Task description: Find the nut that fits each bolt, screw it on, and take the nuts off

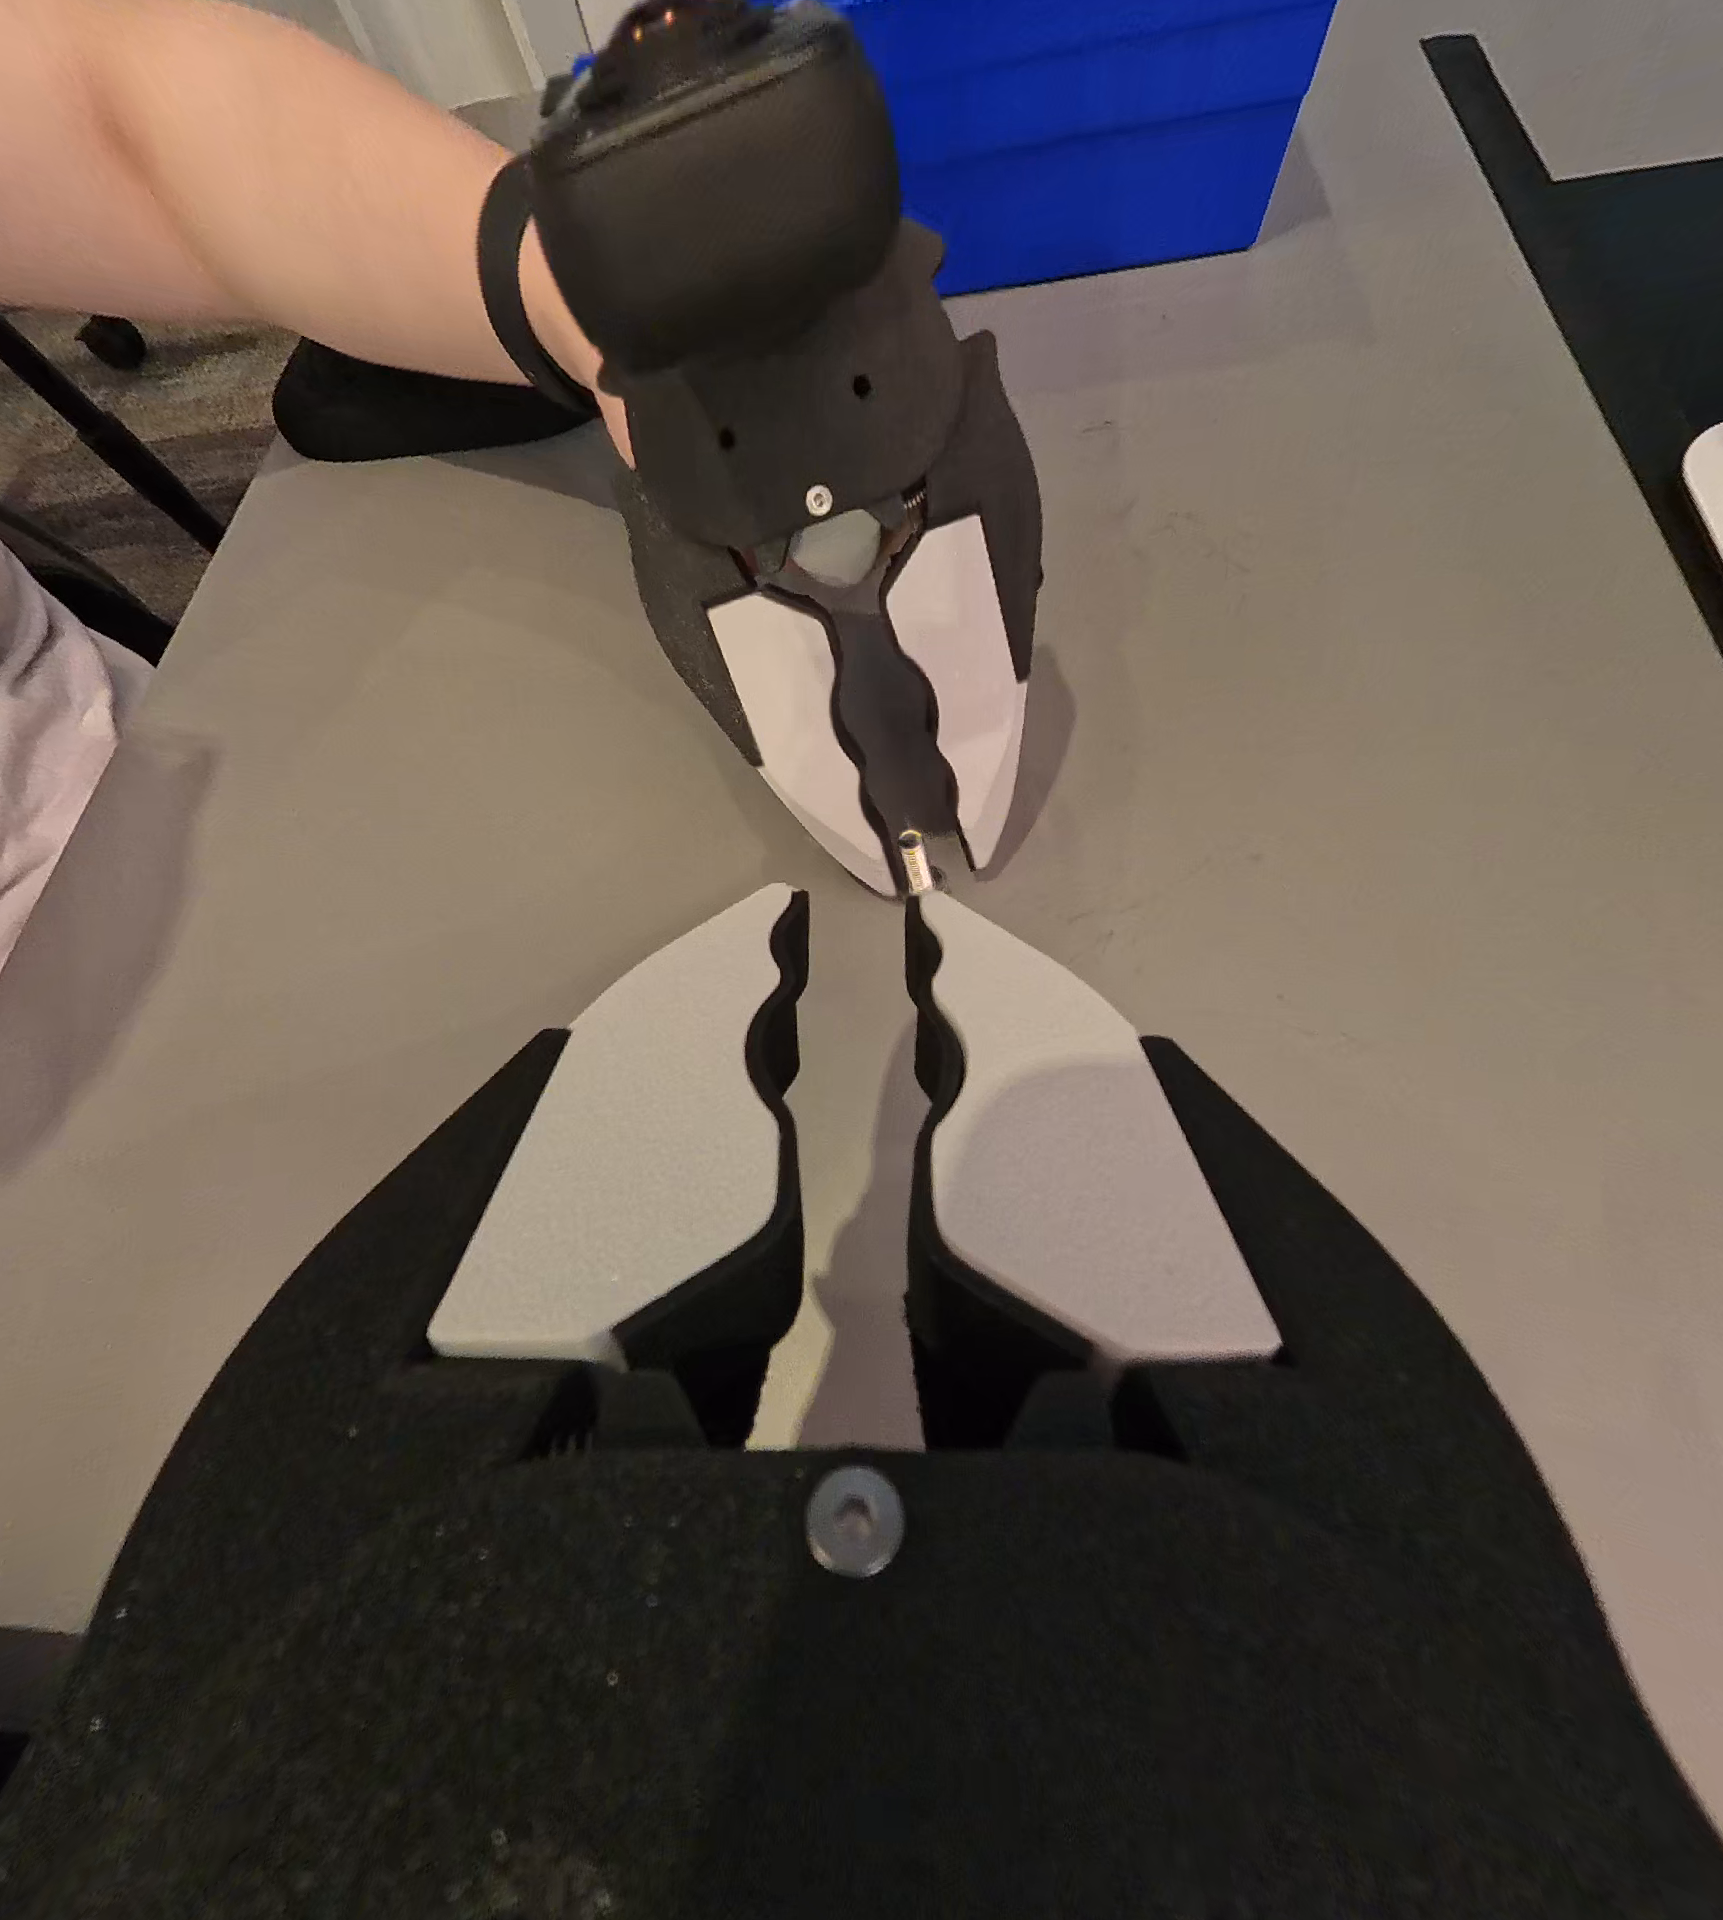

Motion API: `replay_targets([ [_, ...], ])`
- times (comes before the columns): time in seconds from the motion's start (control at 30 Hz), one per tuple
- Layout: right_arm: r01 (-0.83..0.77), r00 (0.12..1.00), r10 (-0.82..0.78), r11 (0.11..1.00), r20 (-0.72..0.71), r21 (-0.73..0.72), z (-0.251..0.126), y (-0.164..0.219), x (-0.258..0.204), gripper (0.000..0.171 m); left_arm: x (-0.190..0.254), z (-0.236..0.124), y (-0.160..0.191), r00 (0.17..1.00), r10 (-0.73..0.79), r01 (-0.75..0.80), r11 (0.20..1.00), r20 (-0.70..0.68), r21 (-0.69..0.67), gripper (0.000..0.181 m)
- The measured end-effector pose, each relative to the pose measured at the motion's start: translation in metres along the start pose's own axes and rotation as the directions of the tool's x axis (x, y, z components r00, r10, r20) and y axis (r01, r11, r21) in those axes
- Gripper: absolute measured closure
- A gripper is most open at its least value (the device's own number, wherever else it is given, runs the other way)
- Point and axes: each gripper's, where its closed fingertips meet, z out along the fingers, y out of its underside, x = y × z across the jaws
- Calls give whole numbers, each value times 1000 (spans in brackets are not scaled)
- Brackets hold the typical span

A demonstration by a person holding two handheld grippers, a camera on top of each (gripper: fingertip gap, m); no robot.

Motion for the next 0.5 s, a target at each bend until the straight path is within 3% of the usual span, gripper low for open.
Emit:
replay_targets([
  [0.1, 1, 1000, -1, 1000, 4, -8, 2, 1, 0, 154, -1, 0, -2, 1000, -2, 2, 1000, 0, 28, 173],
  [0.5, -17, 1000, 18, 999, 22, -42, 12, 10, 1, 154, -19, -39, 32, 995, -98, 97, 994, 20, 48, 174],
])
